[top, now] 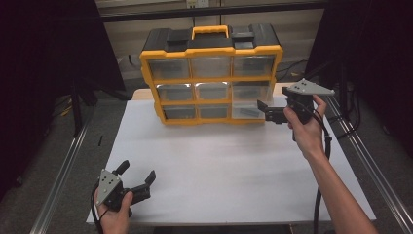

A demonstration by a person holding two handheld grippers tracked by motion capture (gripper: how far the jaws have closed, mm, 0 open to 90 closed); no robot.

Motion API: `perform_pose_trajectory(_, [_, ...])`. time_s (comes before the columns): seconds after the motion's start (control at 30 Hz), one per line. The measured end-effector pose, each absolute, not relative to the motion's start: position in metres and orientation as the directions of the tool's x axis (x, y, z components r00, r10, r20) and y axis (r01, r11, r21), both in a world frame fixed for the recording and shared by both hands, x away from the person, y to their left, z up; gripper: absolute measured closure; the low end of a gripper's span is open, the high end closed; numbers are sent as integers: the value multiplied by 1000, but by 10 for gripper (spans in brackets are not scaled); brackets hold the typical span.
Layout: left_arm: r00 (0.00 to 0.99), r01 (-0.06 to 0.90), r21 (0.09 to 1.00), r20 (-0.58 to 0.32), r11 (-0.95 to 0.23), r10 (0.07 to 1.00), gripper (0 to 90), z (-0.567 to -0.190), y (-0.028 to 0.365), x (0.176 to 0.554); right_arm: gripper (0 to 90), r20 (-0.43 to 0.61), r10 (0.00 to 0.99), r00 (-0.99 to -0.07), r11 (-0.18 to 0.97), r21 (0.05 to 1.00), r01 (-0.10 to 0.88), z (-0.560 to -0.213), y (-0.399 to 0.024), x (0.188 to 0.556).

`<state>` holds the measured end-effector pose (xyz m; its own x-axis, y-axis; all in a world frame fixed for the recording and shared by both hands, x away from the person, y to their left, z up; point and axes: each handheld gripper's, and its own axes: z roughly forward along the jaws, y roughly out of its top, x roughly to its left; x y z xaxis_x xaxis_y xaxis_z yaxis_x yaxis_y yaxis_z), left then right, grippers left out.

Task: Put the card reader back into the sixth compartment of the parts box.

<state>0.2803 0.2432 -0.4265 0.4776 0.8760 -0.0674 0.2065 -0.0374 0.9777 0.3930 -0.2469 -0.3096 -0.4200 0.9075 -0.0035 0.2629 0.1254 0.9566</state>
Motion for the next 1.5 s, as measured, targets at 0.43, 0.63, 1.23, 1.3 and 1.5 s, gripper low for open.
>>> perform_pose_trajectory(0.43, [466, 202, 979, -65, -34, 882, 30, -425, 244, 280, 29, -40, 930, -365, 130, 965, 226, -335, -243, 365])
perform_pose_trajectory(0.63, [468, 201, 979, -71, -28, 881, 30, -425, 245, 279, 29, -41, 934, -354, 127, 966, 224, -347, -245, 353])
perform_pose_trajectory(1.23, [456, 201, 979, -80, -15, 887, 31, -425, 246, 277, 23, -32, 935, -352, 107, 974, 197, -379, -257, 310])
perform_pose_trajectory(1.3, [455, 200, 980, -79, -15, 887, 31, -425, 245, 277, 23, -26, 936, -352, 102, 975, 200, -383, -259, 305])
perform_pose_trajectory(1.5, [453, 203, 979, -75, -21, 888, 32, -425, 246, 276, 25, -24, 938, -346, 101, 973, 207, -392, -262, 290])
